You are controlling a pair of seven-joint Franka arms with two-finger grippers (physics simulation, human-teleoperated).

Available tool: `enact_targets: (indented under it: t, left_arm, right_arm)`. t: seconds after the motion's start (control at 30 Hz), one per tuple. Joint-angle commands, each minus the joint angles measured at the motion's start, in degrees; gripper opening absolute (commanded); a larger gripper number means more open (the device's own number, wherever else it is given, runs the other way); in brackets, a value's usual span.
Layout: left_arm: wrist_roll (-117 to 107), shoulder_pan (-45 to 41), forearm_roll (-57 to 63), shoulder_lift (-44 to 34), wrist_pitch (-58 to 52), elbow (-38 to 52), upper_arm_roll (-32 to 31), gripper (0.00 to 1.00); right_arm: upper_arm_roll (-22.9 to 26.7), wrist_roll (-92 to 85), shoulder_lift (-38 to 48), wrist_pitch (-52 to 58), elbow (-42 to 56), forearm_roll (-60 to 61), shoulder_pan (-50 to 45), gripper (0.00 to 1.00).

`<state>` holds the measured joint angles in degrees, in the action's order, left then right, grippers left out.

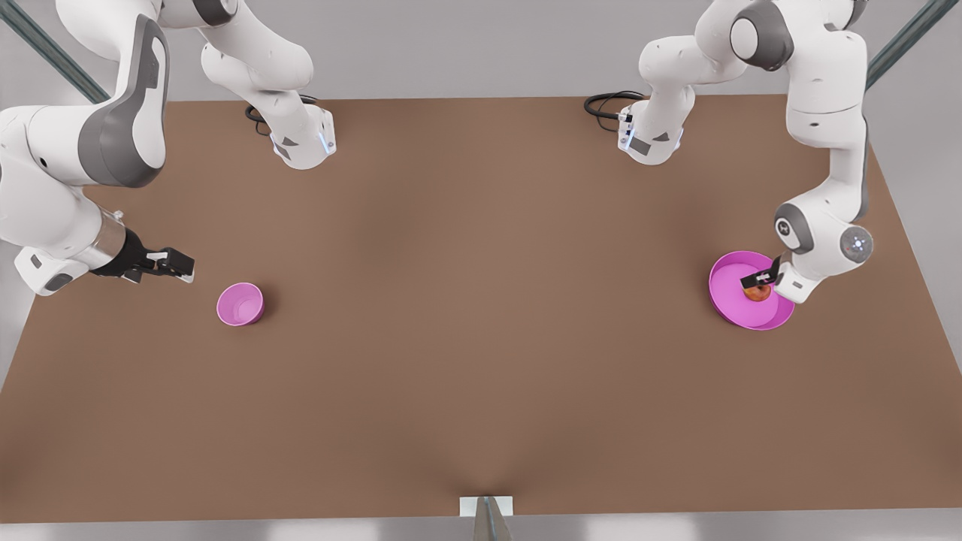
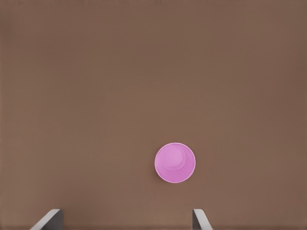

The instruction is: Use the left arm to pick up the apple from the plate, transfer it to the gripper of the right arm, and then use the right arm to place it into the bowl

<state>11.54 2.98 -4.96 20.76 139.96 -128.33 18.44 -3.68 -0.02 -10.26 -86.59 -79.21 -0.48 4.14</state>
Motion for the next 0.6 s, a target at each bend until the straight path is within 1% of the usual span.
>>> enact_targets:
  t: [0.0,0.2,0.37,0.47,0.53,0.57]
  left_arm:
    - [7.44,0.01,0.12,0.51,2.60,0.01,0.02,1.00]
    - [7.44,0.01,-1.02,3.50,6.55,0.19,-0.16,1.00]
    - [7.44,0.10,-1.02,4.38,7.26,0.19,-0.25,0.99]
    - [7.44,0.10,-1.02,4.64,7.34,0.19,-0.34,0.94]
    - [7.44,0.19,-1.02,4.73,7.34,0.28,-0.34,0.87]
    - [7.44,0.10,-1.02,4.73,7.34,0.37,-0.42,0.86]
  right_arm:
    - [-0.01,-0.07,0.06,0.01,0.02,0.04,-0.01,1.00]
    - [0.17,-0.51,0.06,-0.07,0.02,0.13,-0.01,1.00]
    - [0.17,-0.59,0.06,0.01,0.02,0.13,-0.01,1.00]
    - [0.26,-0.86,0.06,0.01,0.02,0.13,-0.01,1.00]
    - [0.26,-0.86,0.06,0.01,0.02,0.13,-0.01,1.00]
    - [0.26,-0.94,0.06,0.01,0.02,0.13,-0.01,1.00]
